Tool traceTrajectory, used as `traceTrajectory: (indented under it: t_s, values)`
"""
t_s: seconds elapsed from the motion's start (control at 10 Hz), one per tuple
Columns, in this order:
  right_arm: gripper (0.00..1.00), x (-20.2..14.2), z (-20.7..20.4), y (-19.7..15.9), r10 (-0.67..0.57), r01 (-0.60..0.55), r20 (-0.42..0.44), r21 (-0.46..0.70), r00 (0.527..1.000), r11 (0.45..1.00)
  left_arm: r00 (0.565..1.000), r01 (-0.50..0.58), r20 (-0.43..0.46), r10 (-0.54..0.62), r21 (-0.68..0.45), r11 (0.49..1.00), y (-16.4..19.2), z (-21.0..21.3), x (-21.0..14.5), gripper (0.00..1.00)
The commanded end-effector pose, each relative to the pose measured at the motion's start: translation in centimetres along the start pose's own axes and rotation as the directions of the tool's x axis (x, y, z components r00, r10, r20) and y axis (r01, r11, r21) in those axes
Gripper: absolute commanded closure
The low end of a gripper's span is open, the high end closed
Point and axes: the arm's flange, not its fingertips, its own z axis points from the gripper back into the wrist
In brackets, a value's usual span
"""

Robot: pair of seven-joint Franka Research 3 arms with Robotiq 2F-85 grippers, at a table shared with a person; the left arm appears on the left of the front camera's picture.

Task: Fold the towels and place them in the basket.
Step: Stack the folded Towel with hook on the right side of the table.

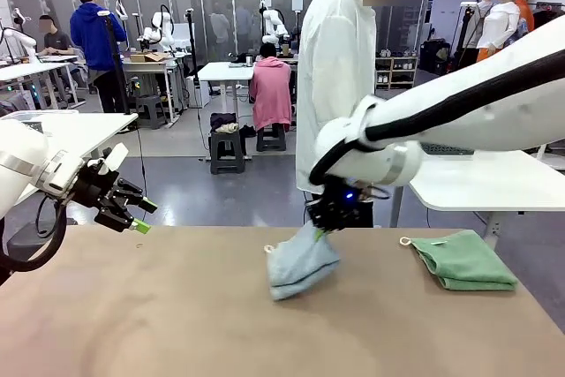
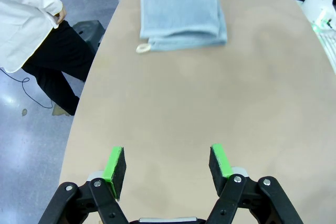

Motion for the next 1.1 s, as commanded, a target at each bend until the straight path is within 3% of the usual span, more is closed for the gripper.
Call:
traceTrajectory:
  t_s: [0.0, 0.2, 0.5, 1.0]
  values:
    - [1.00, -1.5, 4.8, -4.4, 0.006, -0.005, 0.012, -0.067, 1.000, 0.998, 1.000, 0.000, -0.012, 0.000, 0.000, 1.000, 0.0, 0.1, 0.2, 0.19]
    - [1.00, -1.4, 8.5, -8.9, 0.058, -0.055, 0.036, -0.072, 0.998, 0.996, 1.000, 0.000, -0.012, 0.000, 0.000, 1.000, 0.0, 0.1, 0.2, 0.19]
    - [1.00, -0.2, 10.8, -14.6, 0.035, -0.021, 0.082, -0.163, 0.996, 0.986, 1.000, 0.000, -0.012, 0.000, 0.000, 1.000, 0.0, 0.1, 0.2, 0.19]
    - [1.00, 1.3, 14.4, -18.2, 0.030, -0.011, 0.073, -0.249, 0.997, 0.968, 1.000, 0.000, -0.012, 0.000, 0.000, 1.000, 0.0, 0.1, 0.2, 0.19]
